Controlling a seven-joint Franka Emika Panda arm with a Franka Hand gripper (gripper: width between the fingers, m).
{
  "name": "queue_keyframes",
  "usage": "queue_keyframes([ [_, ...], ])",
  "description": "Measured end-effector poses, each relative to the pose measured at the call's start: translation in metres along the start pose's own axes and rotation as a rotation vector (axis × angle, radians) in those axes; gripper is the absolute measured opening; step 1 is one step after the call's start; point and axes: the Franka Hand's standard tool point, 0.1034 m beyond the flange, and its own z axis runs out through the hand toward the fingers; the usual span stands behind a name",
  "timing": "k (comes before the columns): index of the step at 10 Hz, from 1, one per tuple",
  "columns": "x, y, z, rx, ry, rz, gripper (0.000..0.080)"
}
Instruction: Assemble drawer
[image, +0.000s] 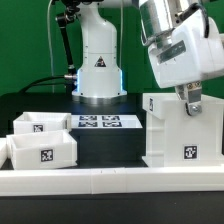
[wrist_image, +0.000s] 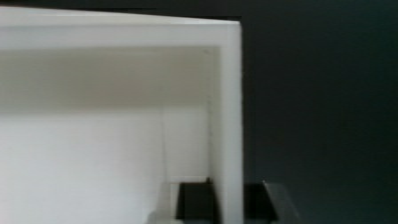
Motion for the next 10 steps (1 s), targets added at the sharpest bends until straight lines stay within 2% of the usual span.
queue_keyframes([
  [2, 0.0, 0.0, 0.0, -0.001, 0.0, -0.006, 0.0044],
  [4, -0.001, 0.0, 0.0, -0.001, -0.001, -0.016, 0.0338],
  [5, -0.001, 0.001, 0.0, -0.002, -0.001, -0.025, 0.0338],
  [6, -0.001, 0.0, -0.002, -0.002, -0.003, -0.048, 0.0521],
  [7, -0.001, -0.003, -0.006, 0.004, -0.002, -0.075, 0.0609],
  [10, -0.009, -0.006, -0.035, 0.018, -0.01, -0.231, 0.0647],
])
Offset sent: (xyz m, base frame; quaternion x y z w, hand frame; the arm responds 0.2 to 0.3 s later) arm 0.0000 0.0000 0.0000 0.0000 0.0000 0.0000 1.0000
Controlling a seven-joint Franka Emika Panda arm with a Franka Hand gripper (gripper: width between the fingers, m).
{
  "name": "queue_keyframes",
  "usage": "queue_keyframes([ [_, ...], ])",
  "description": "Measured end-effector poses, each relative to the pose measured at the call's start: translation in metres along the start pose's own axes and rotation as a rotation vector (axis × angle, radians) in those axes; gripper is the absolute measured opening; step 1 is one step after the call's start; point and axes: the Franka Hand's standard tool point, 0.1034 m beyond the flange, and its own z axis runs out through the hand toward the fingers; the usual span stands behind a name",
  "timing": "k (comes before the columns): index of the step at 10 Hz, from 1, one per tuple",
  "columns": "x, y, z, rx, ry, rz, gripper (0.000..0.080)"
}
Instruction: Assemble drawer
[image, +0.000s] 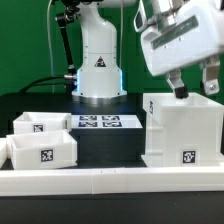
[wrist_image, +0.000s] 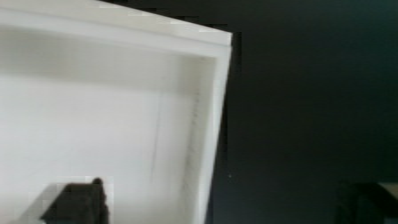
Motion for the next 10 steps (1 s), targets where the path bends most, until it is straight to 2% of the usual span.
queue_keyframes([
  [2, -0.007, 0.001, -0.008, 0.001, 0.001, -0.122, 0.0649],
  [3, -0.016, 0.005, -0.005, -0.022, -0.014, -0.156, 0.0649],
  [5, -0.014, 0.005, -0.005, -0.02, -0.013, -0.207, 0.0649],
  [6, -0.016, 0.009, -0.004, -0.054, -0.026, -0.341, 0.0649],
  [7, -0.015, 0.012, -0.006, -0.122, -0.047, -0.525, 0.0649],
  [8, -0.009, 0.013, -0.008, -0.138, -0.054, -0.703, 0.0649],
  [10, -0.003, 0.019, -0.005, -0.132, -0.053, -0.816, 0.0649],
])
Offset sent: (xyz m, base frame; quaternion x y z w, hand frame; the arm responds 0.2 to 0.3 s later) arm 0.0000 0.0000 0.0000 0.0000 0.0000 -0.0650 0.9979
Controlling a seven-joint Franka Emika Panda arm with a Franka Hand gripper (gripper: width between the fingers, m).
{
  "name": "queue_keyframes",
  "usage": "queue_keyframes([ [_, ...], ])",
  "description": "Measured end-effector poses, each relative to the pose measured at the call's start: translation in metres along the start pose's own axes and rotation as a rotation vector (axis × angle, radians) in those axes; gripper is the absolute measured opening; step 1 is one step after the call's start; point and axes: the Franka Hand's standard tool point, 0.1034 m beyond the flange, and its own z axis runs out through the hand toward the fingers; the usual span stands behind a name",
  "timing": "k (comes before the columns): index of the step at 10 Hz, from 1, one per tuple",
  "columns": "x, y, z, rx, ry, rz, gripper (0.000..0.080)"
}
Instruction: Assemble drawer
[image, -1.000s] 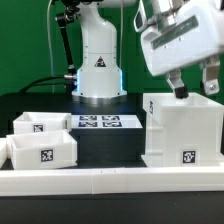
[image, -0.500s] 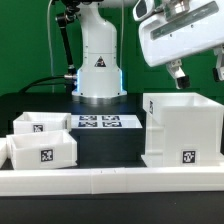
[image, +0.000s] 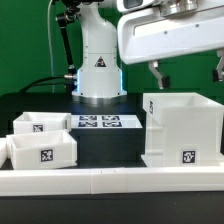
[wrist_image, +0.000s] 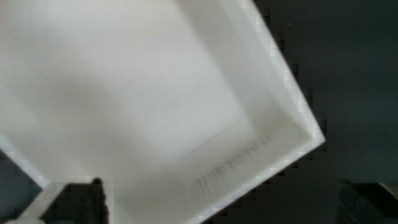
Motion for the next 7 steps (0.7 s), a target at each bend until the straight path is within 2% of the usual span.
queue_keyframes([
  [3, 0.001, 0.003, -0.001, -0.004, -0.003, -0.237, 0.0649],
  [4, 0.005, 0.018, -0.005, -0.013, -0.011, -0.386, 0.0649],
  [6, 0.011, 0.059, -0.013, -0.027, -0.013, -0.567, 0.0649],
  [7, 0.017, 0.089, -0.018, -0.031, -0.013, -0.622, 0.0649],
])
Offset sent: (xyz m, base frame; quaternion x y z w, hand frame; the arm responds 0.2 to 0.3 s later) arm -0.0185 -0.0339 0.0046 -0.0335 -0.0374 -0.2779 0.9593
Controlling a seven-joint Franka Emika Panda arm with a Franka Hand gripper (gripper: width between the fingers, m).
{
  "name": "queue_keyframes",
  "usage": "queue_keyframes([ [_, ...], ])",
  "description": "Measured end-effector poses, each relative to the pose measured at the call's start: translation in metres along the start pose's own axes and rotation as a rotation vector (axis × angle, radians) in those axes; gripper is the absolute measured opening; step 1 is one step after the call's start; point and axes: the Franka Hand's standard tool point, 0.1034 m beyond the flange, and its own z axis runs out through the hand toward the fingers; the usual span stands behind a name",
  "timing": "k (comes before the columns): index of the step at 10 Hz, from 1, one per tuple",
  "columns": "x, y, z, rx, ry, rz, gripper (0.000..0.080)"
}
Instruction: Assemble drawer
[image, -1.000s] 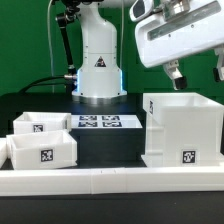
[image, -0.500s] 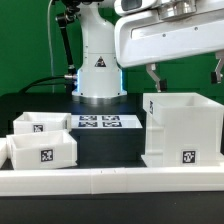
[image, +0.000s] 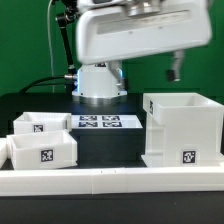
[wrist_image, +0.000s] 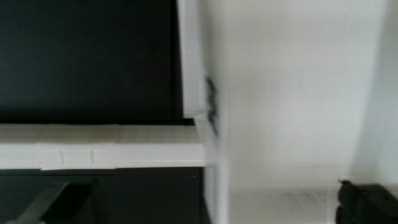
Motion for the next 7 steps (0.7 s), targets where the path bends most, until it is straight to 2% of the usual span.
queue_keyframes([
  [1, -0.008, 0.025, 0.0, -0.003, -0.003, -0.013, 0.0649],
  [2, -0.012, 0.037, 0.002, -0.004, -0.014, 0.0, 0.0649],
  [4, -0.01, 0.03, 0.003, 0.0, -0.034, -0.002, 0.0649],
  [5, -0.014, 0.028, 0.004, 0.01, -0.066, 0.009, 0.0649],
  [6, -0.019, 0.024, 0.006, 0.033, -0.153, 0.001, 0.0649],
  [7, -0.021, 0.031, 0.013, 0.034, -0.175, -0.035, 0.0649],
])
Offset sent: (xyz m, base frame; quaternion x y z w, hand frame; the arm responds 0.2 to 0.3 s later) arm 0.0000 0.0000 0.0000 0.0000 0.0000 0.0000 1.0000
